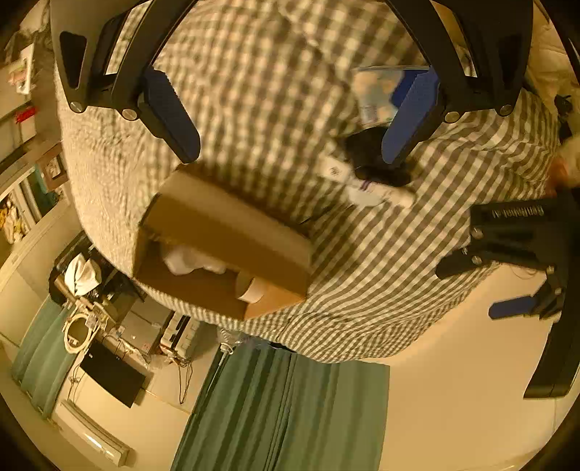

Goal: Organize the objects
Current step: 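Move both tools back from the box to the remaining items, then grasp the black sunglasses with the left tool while the right tool grasps the blue tissue pack, then carry the sunglasses and tissue pack into the box while opening both tools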

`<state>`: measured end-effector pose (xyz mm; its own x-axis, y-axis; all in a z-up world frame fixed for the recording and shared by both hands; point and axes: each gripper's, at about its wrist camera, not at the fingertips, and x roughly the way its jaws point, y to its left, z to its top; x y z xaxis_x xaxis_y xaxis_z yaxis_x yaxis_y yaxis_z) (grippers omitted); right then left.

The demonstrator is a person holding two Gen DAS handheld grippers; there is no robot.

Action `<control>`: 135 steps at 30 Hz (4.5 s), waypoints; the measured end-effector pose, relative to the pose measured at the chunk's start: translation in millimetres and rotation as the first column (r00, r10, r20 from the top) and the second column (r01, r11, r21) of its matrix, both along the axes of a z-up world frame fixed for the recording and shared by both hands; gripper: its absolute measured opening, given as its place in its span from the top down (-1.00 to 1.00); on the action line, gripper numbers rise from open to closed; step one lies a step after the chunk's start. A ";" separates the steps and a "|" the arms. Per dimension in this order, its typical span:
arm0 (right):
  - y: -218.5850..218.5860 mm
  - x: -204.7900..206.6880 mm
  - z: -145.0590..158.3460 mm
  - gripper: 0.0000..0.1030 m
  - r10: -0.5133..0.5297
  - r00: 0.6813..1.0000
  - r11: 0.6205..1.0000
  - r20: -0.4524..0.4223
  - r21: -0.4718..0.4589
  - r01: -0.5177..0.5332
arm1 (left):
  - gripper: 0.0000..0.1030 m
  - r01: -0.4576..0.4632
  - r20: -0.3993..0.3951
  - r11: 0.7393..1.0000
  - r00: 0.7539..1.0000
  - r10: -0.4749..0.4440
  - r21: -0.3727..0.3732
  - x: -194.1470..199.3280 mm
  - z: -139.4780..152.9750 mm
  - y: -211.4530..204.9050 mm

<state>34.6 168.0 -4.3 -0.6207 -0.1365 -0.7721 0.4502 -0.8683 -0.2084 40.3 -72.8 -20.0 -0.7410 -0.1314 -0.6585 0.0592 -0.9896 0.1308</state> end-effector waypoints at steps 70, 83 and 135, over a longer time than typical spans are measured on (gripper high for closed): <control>89.0 1.9 -45.4 -0.45 -0.174 0.983 0.969 0.053 -0.166 0.180 | -1.00 0.012 0.285 0.971 0.955 -0.082 0.239 -39.2 -93.7 80.0; 85.8 -2.1 -54.7 -0.45 -0.174 0.982 0.971 0.078 -0.151 0.184 | -0.65 0.108 0.277 0.976 0.948 -0.158 0.187 -38.2 -103.7 97.1; 69.3 -204.1 90.4 -0.45 -0.096 0.987 0.985 -0.130 -0.152 0.076 | -0.65 0.345 -0.020 0.918 0.937 -0.348 0.196 -227.2 62.6 100.4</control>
